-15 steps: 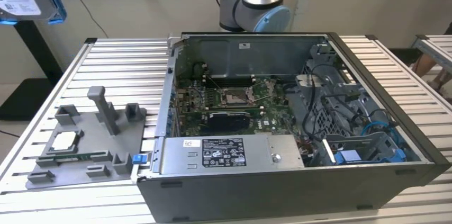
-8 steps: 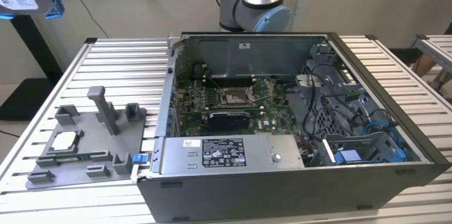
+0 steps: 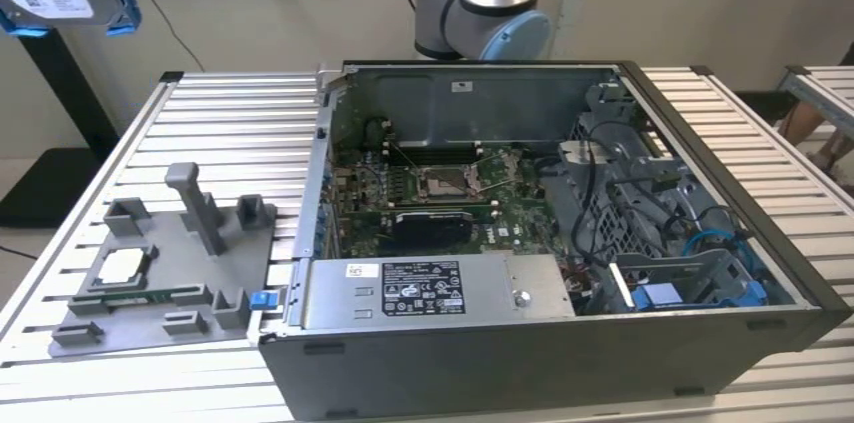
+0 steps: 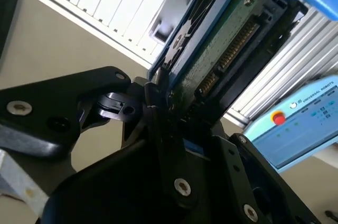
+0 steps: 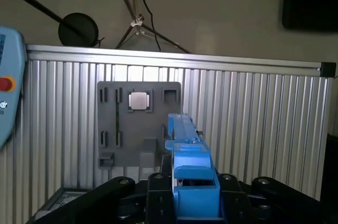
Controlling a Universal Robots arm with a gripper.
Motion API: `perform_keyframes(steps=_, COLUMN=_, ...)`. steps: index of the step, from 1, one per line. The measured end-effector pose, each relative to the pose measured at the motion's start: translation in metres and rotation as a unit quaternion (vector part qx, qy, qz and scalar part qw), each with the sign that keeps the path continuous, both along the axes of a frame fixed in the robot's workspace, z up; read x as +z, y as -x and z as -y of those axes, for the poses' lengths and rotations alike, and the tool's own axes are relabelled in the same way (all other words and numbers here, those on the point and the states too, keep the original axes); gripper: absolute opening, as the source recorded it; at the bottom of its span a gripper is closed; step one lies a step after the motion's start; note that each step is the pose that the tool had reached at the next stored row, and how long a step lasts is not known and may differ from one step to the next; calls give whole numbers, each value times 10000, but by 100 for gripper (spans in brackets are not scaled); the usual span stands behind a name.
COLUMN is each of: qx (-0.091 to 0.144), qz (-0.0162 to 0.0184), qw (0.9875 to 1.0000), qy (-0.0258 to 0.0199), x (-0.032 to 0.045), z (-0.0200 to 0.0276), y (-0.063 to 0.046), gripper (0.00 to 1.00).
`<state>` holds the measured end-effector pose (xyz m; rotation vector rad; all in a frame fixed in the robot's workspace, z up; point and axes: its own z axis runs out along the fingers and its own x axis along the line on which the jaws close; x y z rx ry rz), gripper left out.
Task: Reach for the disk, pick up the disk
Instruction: 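Pick up the disk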
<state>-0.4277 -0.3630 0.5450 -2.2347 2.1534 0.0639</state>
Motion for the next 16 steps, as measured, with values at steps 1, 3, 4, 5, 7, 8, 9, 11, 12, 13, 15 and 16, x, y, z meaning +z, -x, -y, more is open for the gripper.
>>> perform_keyframes(steps=1, qx=0, qz=-1, qw=10000, qy=0, x=0, z=0, y=-47, gripper=0)
perform_keyframes(steps=3, qx=0, qz=-3, qw=10000, qy=0, x=0, z=0, y=-138, gripper=0)
perform_keyframes(steps=4, qx=0, qz=-5, qw=10000, qy=0, x=0, z=0, y=-184, gripper=0)
perform_keyframes(steps=5, qx=0, qz=-6, qw=10000, qy=0, x=-1, z=0, y=-229, gripper=0)
perform_keyframes(steps=7, qx=0, qz=-9, qw=10000, qy=0, x=0, z=0, y=-322, gripper=0)
perform_keyframes(steps=8, qx=0, qz=-10, qw=10000, qy=0, x=0, z=0, y=-364, gripper=0)
perform_keyframes(steps=9, qx=0, qz=-11, qw=10000, qy=0, x=0, z=0, y=-412, gripper=0)
perform_keyframes(steps=11, qx=0, qz=-12, qw=10000, qy=0, x=0, z=0, y=-503, gripper=0)
perform_keyframes(steps=12, qx=0, qz=-13, qw=10000, qy=0, x=0, z=0, y=-548, gripper=0)
perform_keyframes(steps=13, qx=0, qz=-13, qw=10000, qy=0, x=0, z=0, y=-593, gripper=0)
perform_keyframes(steps=15, qx=0, qz=-13, qw=10000, qy=0, x=-1, z=0, y=-682, gripper=0)
perform_keyframes(steps=16, qx=0, qz=-14, qw=10000, qy=0, x=0, z=0, y=-730, gripper=0)
